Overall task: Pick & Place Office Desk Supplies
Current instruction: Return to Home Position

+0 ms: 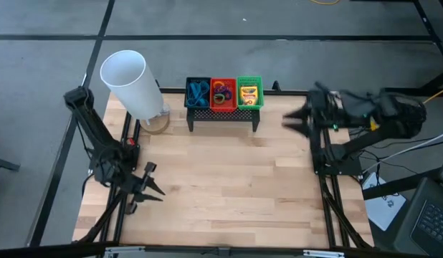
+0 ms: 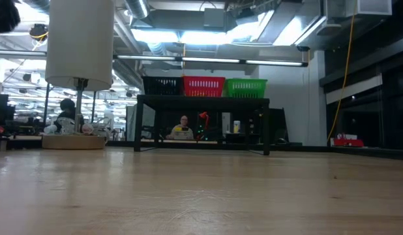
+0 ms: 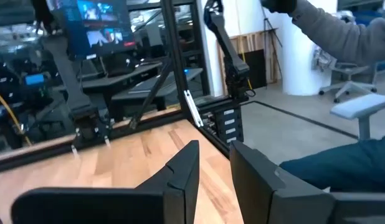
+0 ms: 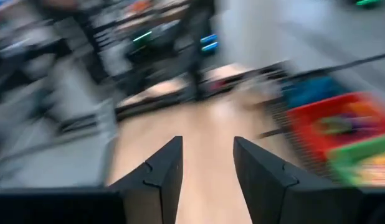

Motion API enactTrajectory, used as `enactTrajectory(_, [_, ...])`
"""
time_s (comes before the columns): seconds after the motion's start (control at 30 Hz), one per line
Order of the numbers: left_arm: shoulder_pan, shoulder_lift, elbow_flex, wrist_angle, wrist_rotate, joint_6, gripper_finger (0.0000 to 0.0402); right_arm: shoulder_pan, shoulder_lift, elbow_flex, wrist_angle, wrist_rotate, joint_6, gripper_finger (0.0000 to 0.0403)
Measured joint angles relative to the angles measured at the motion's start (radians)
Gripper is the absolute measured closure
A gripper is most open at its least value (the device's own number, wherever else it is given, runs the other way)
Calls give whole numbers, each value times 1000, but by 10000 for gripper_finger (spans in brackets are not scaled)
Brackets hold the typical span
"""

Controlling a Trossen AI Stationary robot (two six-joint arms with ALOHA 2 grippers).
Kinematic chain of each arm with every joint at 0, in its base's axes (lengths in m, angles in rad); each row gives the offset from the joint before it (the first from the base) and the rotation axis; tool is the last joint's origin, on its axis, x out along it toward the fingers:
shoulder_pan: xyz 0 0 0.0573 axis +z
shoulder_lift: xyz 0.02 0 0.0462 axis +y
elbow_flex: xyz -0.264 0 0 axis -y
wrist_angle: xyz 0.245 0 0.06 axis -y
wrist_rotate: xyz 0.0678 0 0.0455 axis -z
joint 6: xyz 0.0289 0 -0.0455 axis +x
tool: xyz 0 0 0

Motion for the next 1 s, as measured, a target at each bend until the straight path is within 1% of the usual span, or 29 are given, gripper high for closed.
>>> enactTrajectory(0.13, [0, -81, 0, -102, 18, 35, 313, 82, 1, -2, -37, -182, 42, 260])
enactTrajectory(0.2, [0, -112, 0, -147, 26, 45, 313, 125, 6, -17, -1, -194, 38, 260])
enactTrajectory(0.27, [0, -149, 0, -180, 43, 66, 313, 186, 6, -56, 134, -220, -86, 260])
enactTrajectory(0.3, [0, -172, 0, -190, 45, 78, 313, 222, 6, -80, 233, -273, -188, 260])
enactTrajectory(0.37, [-5, -219, 0, -207, 56, 96, 313, 290, 5, -134, 398, -429, -405, 260])
enactTrajectory(0.4, [-10, -243, 0, -224, 67, 97, 313, 318, 5, -162, 437, -500, -491, 260])
enactTrajectory(0.43, [-16, -265, 0, -237, 71, 100, 313, 343, 3, -191, 450, -535, -547, 260])
enactTrajectory(0.47, [-23, -285, 0, -244, 66, 103, 313, 364, -4, -227, 447, -540, -572, 260])
enactTrajectory(0.5, [-31, -304, 0, -256, 54, 100, 313, 380, -16, -263, 454, -520, -567, 260])
enactTrajectory(0.6, [-55, -350, 0, -304, 59, 18, 313, 408, -75, -359, 572, -403, -475, 260])
enactTrajectory(0.67, [-65, -360, 0, -312, 69, -66, 313, 421, -113, -402, 595, -365, -426, 260])
enactTrajectory(0.7, [-68, -360, 0, -319, 65, -79, 313, 431, -126, -422, 598, -359, -419, 260])
enactTrajectory(0.8, [-68, -361, 0, -348, 24, -12, 313, 463, -150, -468, 625, -338, -422, 260])
enactTrajectory(0.83, [-69, -359, 0, -360, 16, -37, 313, 470, -157, -479, 645, -314, -430, 260])
enactTrajectory(0.97, [-68, -334, 0, -354, 9, -265, 313, 490, -167, -545, 658, -205, -445, 260])
enactTrajectory(1.0, [-63, -333, 0, -352, -41, -272, 312, 490, -175, -570, 674, -205, -457, 260])
